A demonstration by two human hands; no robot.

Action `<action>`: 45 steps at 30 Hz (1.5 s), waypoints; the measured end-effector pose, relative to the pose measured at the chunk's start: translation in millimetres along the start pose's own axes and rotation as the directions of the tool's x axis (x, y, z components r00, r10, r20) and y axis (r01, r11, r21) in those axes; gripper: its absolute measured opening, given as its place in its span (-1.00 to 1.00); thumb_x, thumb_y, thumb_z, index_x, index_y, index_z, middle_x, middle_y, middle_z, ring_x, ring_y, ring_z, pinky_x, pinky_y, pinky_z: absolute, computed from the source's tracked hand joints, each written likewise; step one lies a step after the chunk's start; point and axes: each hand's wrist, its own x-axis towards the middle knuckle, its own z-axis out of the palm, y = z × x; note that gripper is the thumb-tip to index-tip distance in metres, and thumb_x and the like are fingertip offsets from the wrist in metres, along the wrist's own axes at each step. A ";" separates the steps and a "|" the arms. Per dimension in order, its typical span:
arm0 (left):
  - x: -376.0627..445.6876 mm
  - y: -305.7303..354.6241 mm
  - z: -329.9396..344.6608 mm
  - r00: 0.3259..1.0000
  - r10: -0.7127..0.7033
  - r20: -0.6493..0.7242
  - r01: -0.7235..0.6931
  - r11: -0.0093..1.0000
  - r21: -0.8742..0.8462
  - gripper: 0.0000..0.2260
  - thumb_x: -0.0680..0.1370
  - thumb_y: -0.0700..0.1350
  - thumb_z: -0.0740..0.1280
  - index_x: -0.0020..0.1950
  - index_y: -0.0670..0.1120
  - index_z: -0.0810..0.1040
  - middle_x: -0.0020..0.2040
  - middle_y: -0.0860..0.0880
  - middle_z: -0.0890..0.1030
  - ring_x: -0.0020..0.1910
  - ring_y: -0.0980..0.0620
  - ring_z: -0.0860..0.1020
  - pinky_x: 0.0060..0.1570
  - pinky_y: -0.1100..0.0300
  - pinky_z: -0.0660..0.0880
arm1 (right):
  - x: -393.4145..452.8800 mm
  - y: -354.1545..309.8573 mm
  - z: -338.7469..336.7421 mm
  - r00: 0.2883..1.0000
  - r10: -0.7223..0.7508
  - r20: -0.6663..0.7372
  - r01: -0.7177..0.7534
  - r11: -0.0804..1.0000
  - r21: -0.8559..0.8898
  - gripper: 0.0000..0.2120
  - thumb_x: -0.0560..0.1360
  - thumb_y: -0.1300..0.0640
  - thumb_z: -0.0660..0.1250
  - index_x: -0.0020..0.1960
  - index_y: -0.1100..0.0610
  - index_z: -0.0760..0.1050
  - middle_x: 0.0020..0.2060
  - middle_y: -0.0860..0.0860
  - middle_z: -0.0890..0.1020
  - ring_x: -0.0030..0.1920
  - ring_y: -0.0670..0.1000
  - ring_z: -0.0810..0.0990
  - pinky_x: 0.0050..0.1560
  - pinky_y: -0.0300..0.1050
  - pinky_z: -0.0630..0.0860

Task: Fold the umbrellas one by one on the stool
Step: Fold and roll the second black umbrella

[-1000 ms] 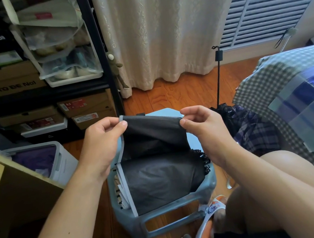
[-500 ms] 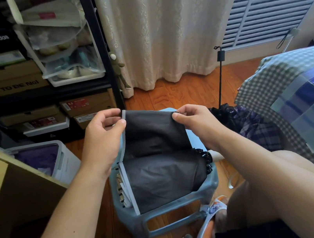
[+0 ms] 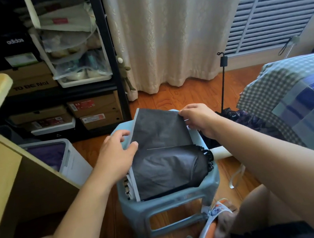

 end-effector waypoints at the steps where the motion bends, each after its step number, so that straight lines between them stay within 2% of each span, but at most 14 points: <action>1: 1.5 -0.9 -1.5 1.000 -0.009 -0.011 0.009 1.000 -0.016 -0.60 0.65 0.04 0.33 0.49 0.10 0.41 0.39 0.00 0.47 0.33 0.00 0.46 0.13 0.13 0.39 | -3.0 1.7 -1.2 0.999 -0.038 0.010 0.037 0.999 0.022 -0.89 0.60 0.18 0.35 -0.10 0.14 0.60 -0.23 0.04 0.64 -0.31 -0.06 0.58 -0.23 -0.19 0.49; 6: 11.5 6.5 -5.4 1.000 -0.023 0.018 0.025 0.994 -0.103 -0.54 0.66 0.07 0.31 0.55 0.11 0.34 0.46 0.01 0.45 0.32 0.03 0.47 0.09 0.12 0.41 | -18.8 4.9 -2.7 0.989 -0.151 -0.008 0.151 0.986 0.075 -0.85 0.65 0.16 0.32 -0.05 0.17 0.60 -0.26 0.01 0.63 -0.25 -0.04 0.56 -0.13 -0.15 0.55; 10: -0.6 16.4 -7.3 0.994 0.106 -0.030 -0.107 0.993 -0.042 -0.70 0.66 0.02 0.32 0.39 0.10 0.52 0.33 0.06 0.51 0.29 0.09 0.46 0.13 0.16 0.37 | -2.0 4.2 1.3 0.968 -0.197 -0.157 0.126 0.919 -0.374 -0.84 0.63 0.14 0.28 -0.06 0.11 0.61 -0.19 0.04 0.69 -0.15 0.09 0.66 -0.13 -0.06 0.61; 15: -16.8 -1.2 -25.8 0.993 0.018 0.120 -0.024 0.998 0.053 -0.82 0.65 -0.09 0.32 0.15 0.17 0.60 0.13 0.13 0.59 0.12 0.08 0.58 0.10 0.08 0.54 | -12.0 -1.7 -31.7 0.974 -0.223 -0.038 0.127 0.680 -0.723 -0.77 0.65 0.05 0.27 0.21 0.12 0.59 0.08 0.03 0.64 0.06 0.08 0.56 0.04 -0.07 0.48; 18: -22.6 -21.0 -42.2 0.968 -0.112 0.226 0.090 0.990 0.108 -0.75 0.59 -0.24 0.30 0.06 0.14 0.53 0.09 0.05 0.58 0.04 -0.01 0.63 -0.01 -0.06 0.65 | -53.8 24.4 -78.7 0.996 -0.087 0.011 0.072 0.741 -0.668 -0.75 0.63 0.05 0.36 0.28 0.08 0.57 0.19 -0.05 0.62 0.17 0.00 0.57 0.15 -0.08 0.50; 21: -34.2 -31.1 -43.2 0.902 -0.178 0.394 0.163 0.984 0.070 -0.73 0.58 -0.27 0.36 0.13 0.09 0.50 0.08 -0.03 0.58 0.02 -0.03 0.65 -0.13 -0.01 0.69 | -92.6 58.1 -107.2 0.978 0.128 0.167 -0.099 0.980 -0.176 -0.70 0.60 0.28 0.37 0.32 0.13 0.53 0.19 0.03 0.60 0.10 0.00 0.62 -0.08 -0.21 0.59; 23: -36.7 -30.9 -34.2 0.873 -0.173 0.455 0.210 0.977 -0.032 -0.71 0.59 -0.33 0.32 0.18 0.03 0.51 0.09 -0.10 0.64 0.03 -0.07 0.68 -0.07 -0.07 0.69 | -95.5 70.0 -108.9 0.971 0.150 0.186 -0.155 0.988 0.011 -0.74 0.60 0.39 0.32 0.27 0.23 0.53 0.00 0.17 0.60 -0.10 0.04 0.63 -0.23 -0.21 0.60; 28: -32.6 -23.1 -24.9 0.886 -0.264 0.382 0.357 0.914 -0.194 -0.79 0.70 -0.21 0.19 0.13 -0.19 0.62 -0.03 -0.26 0.71 -0.22 -0.08 0.68 -0.37 0.19 0.58 | -82.1 72.7 -104.4 0.976 0.182 0.120 -0.180 0.983 -0.029 -0.80 0.66 0.10 0.32 0.16 0.21 0.59 -0.21 0.12 0.55 -0.33 -0.01 0.50 -0.34 -0.18 0.47; 31: -31.7 -26.7 -17.4 0.907 -0.279 0.316 0.351 0.916 -0.196 -0.76 0.71 -0.13 0.19 0.11 -0.16 0.64 -0.07 -0.23 0.72 -0.24 -0.08 0.66 -0.30 0.11 0.59 | -80.1 69.2 -97.5 0.970 0.225 0.092 -0.221 0.974 -0.050 -0.76 0.68 0.04 0.30 0.16 0.21 0.58 -0.14 0.17 0.58 -0.33 0.00 0.52 -0.29 -0.12 0.50; 34: -29.4 -25.6 -12.0 0.980 -0.199 0.010 0.198 0.980 0.027 -0.86 0.69 -0.06 0.23 0.17 0.01 0.56 0.05 -0.04 0.65 -0.04 -0.05 0.63 -0.05 0.00 0.59 | -77.4 67.0 -81.3 0.991 0.091 -0.098 -0.124 0.905 -0.406 -0.76 0.67 0.02 0.29 0.19 0.17 0.57 0.02 0.16 0.65 -0.11 0.08 0.62 -0.07 0.01 0.57; 37: -39.5 -10.6 -11.2 0.984 -0.021 -0.176 0.039 0.994 0.103 -0.91 0.67 0.02 0.25 0.08 0.04 0.50 0.06 0.01 0.55 0.02 0.01 0.53 -0.03 0.06 0.43 | -82.2 66.8 -65.2 0.914 -0.372 -0.162 0.128 0.643 -0.755 -0.73 0.62 0.04 0.35 0.27 0.11 0.55 0.14 0.07 0.58 0.20 0.12 0.51 0.15 0.04 0.46; 41: -59.2 -0.4 0.0 0.999 0.024 0.022 -0.026 0.991 0.133 -0.62 0.54 0.18 0.42 0.26 0.10 0.41 0.19 0.08 0.41 0.17 0.08 0.45 0.19 0.02 0.48 | -99.4 58.9 -32.1 0.675 -0.723 0.149 0.620 0.446 -0.646 -0.90 0.54 0.23 0.44 0.04 0.12 0.59 -0.08 -0.12 0.55 0.03 0.01 0.48 0.06 -0.11 0.42; 43: -59.0 -5.9 4.0 0.998 0.052 0.041 -0.060 0.975 0.214 -0.51 0.50 0.14 0.49 0.34 0.10 0.39 0.26 0.05 0.37 0.29 0.03 0.41 0.27 0.05 0.43 | -100.2 61.4 -19.3 0.670 -0.710 0.217 0.662 0.438 -0.608 -0.90 0.53 0.23 0.45 0.03 0.10 0.60 -0.11 -0.14 0.53 0.00 -0.01 0.46 0.03 -0.18 0.37; 45: -57.0 -9.6 5.3 0.997 0.077 -0.002 -0.075 0.979 0.190 -0.60 0.51 0.09 0.50 0.27 0.12 0.44 0.23 0.05 0.39 0.31 0.00 0.41 0.24 0.09 0.40 | -94.3 63.6 -14.4 0.743 -0.645 0.179 0.602 0.527 -0.600 -0.90 0.55 0.19 0.44 0.05 0.06 0.60 -0.09 -0.15 0.55 0.03 -0.02 0.47 0.04 -0.19 0.36</action>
